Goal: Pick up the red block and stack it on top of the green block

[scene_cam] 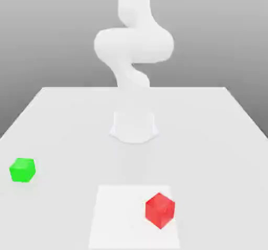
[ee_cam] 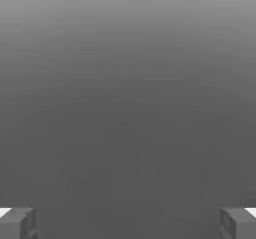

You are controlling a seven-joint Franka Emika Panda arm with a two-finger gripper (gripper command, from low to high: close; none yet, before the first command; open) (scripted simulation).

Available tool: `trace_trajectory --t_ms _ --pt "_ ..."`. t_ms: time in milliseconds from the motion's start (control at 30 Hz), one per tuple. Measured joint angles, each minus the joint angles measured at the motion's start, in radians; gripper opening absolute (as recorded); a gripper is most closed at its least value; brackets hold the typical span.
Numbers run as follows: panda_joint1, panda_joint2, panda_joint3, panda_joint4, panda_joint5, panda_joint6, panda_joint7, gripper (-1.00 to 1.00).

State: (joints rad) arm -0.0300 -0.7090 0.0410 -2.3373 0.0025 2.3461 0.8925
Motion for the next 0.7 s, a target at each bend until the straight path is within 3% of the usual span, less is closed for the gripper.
trace_trajectory --t_ms 433,700 --pt "-0.116 0.476 0.191 -0.195 -0.036 0.241 0.520 0.00" --pt "-0.097 0.767 0.220 -0.313 -0.066 0.388 0.839 0.00"
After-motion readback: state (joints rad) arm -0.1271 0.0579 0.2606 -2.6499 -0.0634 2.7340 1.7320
